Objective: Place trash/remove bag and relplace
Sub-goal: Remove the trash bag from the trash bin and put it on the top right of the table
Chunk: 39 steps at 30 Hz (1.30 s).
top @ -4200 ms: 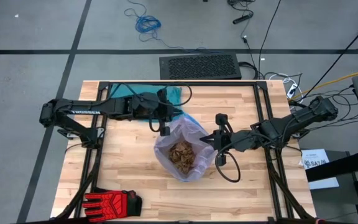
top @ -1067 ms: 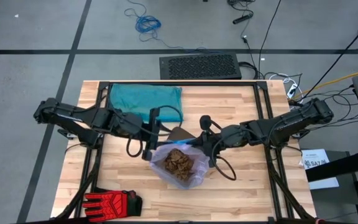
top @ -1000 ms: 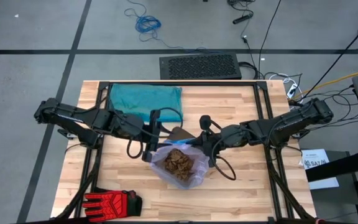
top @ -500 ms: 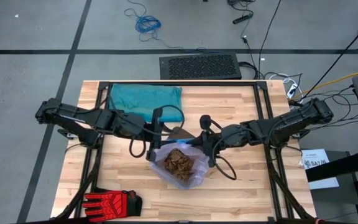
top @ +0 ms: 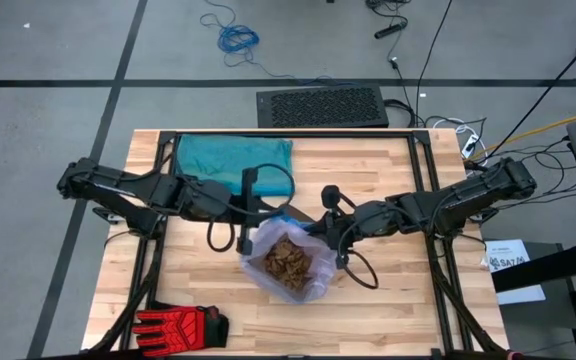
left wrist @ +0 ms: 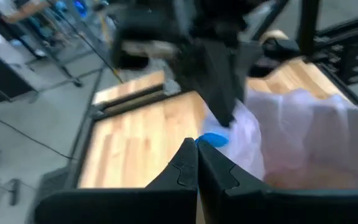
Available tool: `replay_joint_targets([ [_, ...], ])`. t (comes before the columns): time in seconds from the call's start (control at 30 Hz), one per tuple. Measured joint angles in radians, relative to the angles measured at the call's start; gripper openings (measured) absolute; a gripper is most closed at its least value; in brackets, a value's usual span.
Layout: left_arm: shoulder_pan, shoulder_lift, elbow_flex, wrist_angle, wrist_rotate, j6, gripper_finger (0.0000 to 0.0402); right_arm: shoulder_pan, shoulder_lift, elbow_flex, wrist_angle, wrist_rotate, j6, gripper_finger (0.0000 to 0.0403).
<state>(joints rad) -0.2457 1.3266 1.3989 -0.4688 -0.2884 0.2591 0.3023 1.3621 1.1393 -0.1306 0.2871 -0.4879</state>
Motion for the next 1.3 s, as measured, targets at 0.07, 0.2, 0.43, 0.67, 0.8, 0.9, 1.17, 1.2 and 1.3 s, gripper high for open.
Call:
replay_joint_targets([
  [0.07, -0.009, 0.000, 0.018, 0.002, -0.031, 0.027, 0.0001, 0.004, -0.003, 0.000, -0.016, 0.002, 0.035, 0.0005],
  [0.2, -0.040, 0.000, 0.068, -0.021, -0.118, 0.073, 0.0001, 0.012, -0.019, 0.000, -0.020, 0.029, 0.103, 0.0029],
  [0.43, -0.079, -0.001, 0.112, -0.053, -0.222, 0.095, 0.0001, 0.014, -0.076, 0.000, -0.013, 0.086, 0.179, 0.0106],
  [0.67, -0.108, -0.001, 0.117, -0.079, -0.378, 0.149, 0.0000, 0.037, -0.145, 0.000, -0.038, 0.085, 0.180, 0.0176],
  [0.8, -0.110, -0.001, 0.118, -0.099, -0.418, 0.146, 0.0000, 0.084, -0.154, 0.000, -0.080, 0.083, 0.094, 0.0190],
  [0.9, -0.110, -0.001, 0.118, -0.114, -0.431, 0.140, 0.0000, 0.134, -0.148, 0.000, -0.101, 0.114, 0.077, 0.0191],
  [1.17, -0.110, -0.001, 0.118, -0.118, -0.435, 0.109, 0.0000, 0.330, -0.062, 0.000, -0.205, 0.400, 0.123, 0.0174],
  [1.2, -0.110, -0.001, 0.118, -0.118, -0.435, 0.099, 0.0000, 0.350, -0.045, 0.000, -0.214, 0.417, 0.143, 0.0173],
  [1.3, -0.109, -0.001, 0.118, -0.123, -0.436, 0.086, 0.0000, 0.406, 0.012, 0.000, -0.232, 0.428, 0.211, 0.0172],
])
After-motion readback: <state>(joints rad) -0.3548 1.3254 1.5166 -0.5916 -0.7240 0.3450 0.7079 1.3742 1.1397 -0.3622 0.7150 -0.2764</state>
